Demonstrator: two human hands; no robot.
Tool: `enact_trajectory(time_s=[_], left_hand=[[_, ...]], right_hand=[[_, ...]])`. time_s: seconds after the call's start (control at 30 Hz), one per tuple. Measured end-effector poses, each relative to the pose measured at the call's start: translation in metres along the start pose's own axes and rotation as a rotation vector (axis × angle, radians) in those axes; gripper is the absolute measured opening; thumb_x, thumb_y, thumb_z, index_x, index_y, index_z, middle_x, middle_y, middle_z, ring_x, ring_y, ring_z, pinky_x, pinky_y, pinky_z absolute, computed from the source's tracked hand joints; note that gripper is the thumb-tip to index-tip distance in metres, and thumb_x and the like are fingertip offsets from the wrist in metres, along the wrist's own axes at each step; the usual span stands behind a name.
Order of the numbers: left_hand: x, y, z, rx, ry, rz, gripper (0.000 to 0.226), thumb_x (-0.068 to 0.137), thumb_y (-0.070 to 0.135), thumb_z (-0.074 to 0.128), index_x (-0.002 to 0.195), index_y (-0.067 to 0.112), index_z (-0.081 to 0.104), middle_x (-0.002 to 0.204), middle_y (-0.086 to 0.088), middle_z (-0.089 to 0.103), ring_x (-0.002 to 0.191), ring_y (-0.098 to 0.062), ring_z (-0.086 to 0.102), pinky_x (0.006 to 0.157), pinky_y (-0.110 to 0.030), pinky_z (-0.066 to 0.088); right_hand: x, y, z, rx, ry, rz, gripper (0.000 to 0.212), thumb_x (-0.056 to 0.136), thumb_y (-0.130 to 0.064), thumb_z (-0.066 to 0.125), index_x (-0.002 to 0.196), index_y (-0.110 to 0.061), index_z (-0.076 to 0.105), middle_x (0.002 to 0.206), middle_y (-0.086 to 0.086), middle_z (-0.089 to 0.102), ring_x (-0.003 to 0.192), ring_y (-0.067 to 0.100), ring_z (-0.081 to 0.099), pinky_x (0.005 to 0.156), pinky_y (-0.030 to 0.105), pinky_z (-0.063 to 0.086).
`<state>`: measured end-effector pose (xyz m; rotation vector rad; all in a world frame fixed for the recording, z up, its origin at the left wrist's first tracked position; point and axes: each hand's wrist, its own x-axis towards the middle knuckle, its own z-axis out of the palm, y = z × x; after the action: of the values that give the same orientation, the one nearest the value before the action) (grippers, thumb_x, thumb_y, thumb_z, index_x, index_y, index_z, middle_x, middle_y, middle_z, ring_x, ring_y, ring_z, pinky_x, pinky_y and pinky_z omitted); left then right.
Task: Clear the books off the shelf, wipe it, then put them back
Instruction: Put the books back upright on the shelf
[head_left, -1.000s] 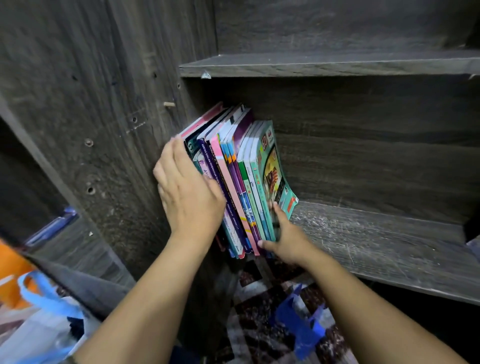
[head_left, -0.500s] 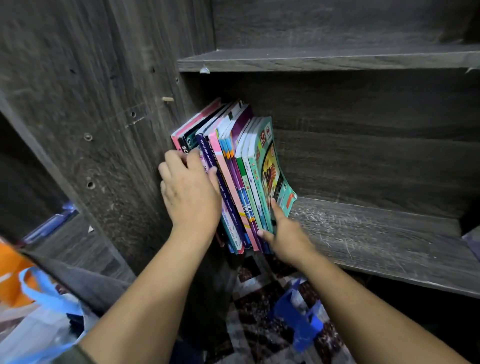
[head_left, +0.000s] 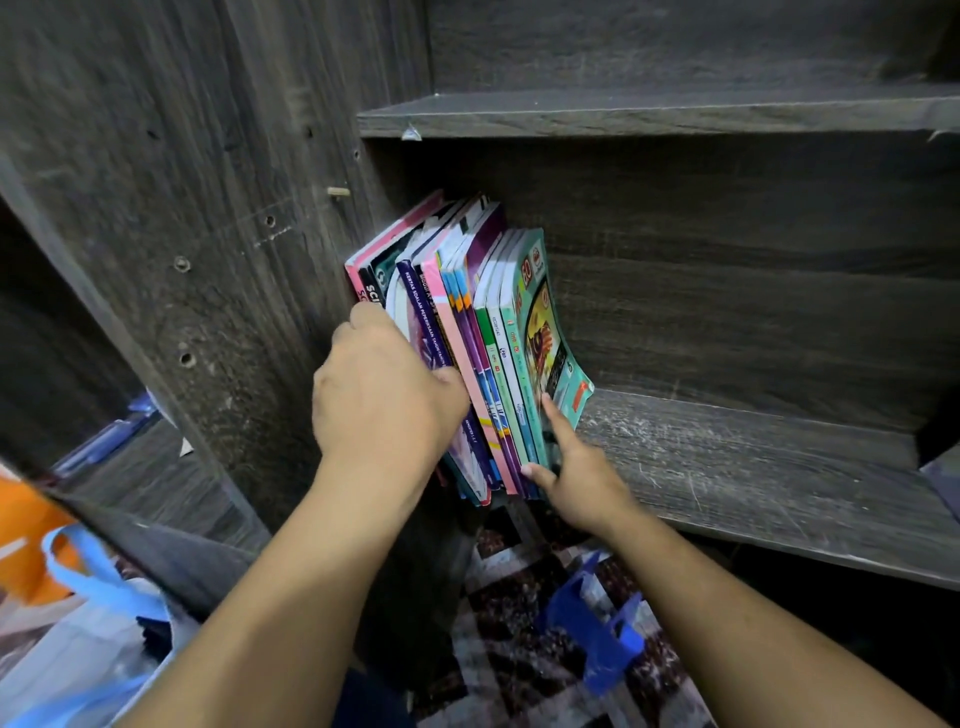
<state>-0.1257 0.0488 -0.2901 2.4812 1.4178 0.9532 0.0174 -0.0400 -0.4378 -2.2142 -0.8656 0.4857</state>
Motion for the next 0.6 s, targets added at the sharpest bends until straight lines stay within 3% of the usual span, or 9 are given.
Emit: enact_trajectory(time_s=[0.1, 0.2, 0.3, 0.4, 0.5, 0.6], left_hand=[[0.006, 0.003, 0.004, -0.007, -0.080, -0.022, 0.053, 0.082, 0.024, 0.067, 0.121, 0.005, 0.037, 0.123, -0.017, 0.046, 0.108, -0.039, 0.054, 0.086, -0.042, 0.043], [0.020, 0.000, 0.014, -0.055, -0.171, 0.003, 0.054, 0.087, 0.012, 0.060, 0.131, 0.011, 0.030, 0.117, -0.020, 0.053, 0.105, -0.042, 0.055, 0.078, -0.041, 0.038], [0.019, -0.004, 0.011, 0.018, -0.230, 0.076, 0.067, 0.088, 0.013, 0.055, 0.145, 0.018, 0.021, 0.112, -0.019, 0.058, 0.104, -0.041, 0.056, 0.077, -0.039, 0.038], [-0.002, -0.006, -0.002, 0.154, -0.256, 0.136, 0.070, 0.086, 0.021, 0.057, 0.146, 0.018, 0.022, 0.111, -0.016, 0.060, 0.101, -0.037, 0.057, 0.073, -0.034, 0.033], [-0.021, -0.007, -0.022, 0.257, -0.277, 0.164, 0.072, 0.085, 0.026, 0.059, 0.147, 0.016, 0.024, 0.110, -0.015, 0.061, 0.099, -0.036, 0.058, 0.071, -0.033, 0.034], [-0.041, -0.005, -0.044, 0.287, -0.310, 0.173, 0.072, 0.086, 0.024, 0.055, 0.149, 0.015, 0.021, 0.112, -0.016, 0.059, 0.101, -0.037, 0.058, 0.071, -0.033, 0.034]], right_hand=[[-0.004, 0.004, 0.001, -0.020, -0.011, 0.003, 0.092, 0.093, -0.027, 0.063, 0.147, -0.053, -0.007, 0.135, 0.007, 0.055, 0.112, 0.020, 0.058, 0.097, 0.040, 0.047], [-0.003, 0.007, 0.002, -0.019, -0.002, -0.009, 0.091, 0.093, -0.026, 0.062, 0.147, -0.053, -0.006, 0.135, 0.008, 0.054, 0.107, 0.019, 0.058, 0.097, 0.040, 0.048], [-0.001, 0.009, 0.006, -0.022, 0.012, -0.019, 0.091, 0.093, -0.028, 0.062, 0.146, -0.056, -0.008, 0.126, 0.007, 0.059, 0.087, 0.010, 0.056, 0.083, 0.036, 0.054], [0.000, 0.009, 0.012, -0.018, 0.038, -0.018, 0.090, 0.094, -0.027, 0.061, 0.146, -0.055, -0.007, 0.120, 0.006, 0.061, 0.078, 0.009, 0.057, 0.066, 0.023, 0.049], [-0.001, 0.008, 0.007, -0.006, 0.004, -0.005, 0.089, 0.094, -0.024, 0.062, 0.148, -0.052, -0.003, 0.130, 0.010, 0.058, 0.092, 0.015, 0.055, 0.083, 0.030, 0.049], [-0.006, 0.006, -0.011, -0.108, -0.089, -0.006, 0.088, 0.093, -0.026, 0.063, 0.151, -0.047, -0.001, 0.139, 0.014, 0.050, 0.117, 0.027, 0.054, 0.103, 0.039, 0.042]])
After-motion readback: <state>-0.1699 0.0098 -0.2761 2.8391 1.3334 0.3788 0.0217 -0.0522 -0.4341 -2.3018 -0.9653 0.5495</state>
